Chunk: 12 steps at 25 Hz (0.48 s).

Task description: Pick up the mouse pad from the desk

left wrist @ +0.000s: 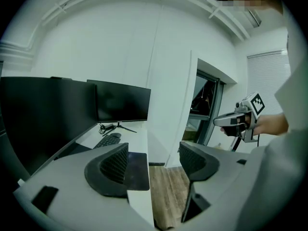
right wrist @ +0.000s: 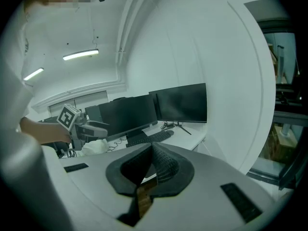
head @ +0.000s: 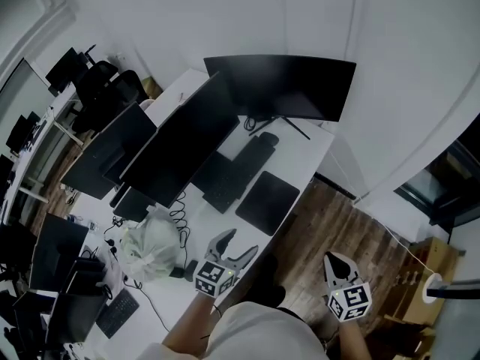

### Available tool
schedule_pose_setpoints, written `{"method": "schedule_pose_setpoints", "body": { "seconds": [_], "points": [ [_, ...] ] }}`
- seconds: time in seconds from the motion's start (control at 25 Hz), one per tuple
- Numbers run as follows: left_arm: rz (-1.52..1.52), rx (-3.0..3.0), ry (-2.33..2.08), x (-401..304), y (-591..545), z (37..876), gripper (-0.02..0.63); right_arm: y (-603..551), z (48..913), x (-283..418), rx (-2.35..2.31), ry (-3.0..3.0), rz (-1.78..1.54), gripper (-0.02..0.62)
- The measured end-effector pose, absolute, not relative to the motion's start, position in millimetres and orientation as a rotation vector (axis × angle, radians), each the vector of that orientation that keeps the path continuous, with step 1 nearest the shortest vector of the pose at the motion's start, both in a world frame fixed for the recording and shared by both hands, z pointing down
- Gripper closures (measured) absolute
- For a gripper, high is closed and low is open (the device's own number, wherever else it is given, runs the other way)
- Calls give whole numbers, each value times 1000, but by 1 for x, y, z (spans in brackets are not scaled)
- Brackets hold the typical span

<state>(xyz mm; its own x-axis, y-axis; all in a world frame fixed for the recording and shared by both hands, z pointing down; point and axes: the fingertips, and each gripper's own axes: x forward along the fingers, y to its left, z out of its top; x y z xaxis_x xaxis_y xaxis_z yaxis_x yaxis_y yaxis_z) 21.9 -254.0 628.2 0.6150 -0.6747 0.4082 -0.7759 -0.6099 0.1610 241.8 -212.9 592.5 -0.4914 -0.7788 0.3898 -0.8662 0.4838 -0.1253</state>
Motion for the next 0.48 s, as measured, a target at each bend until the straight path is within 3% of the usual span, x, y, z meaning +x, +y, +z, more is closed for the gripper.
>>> {"method": "schedule_pose_setpoints", "body": {
  "seconds": [0.48],
  "points": [
    [623,2471,-1044,34,-355,719,236,-303,626,227,1370,-2392,507,583]
  ]
}}
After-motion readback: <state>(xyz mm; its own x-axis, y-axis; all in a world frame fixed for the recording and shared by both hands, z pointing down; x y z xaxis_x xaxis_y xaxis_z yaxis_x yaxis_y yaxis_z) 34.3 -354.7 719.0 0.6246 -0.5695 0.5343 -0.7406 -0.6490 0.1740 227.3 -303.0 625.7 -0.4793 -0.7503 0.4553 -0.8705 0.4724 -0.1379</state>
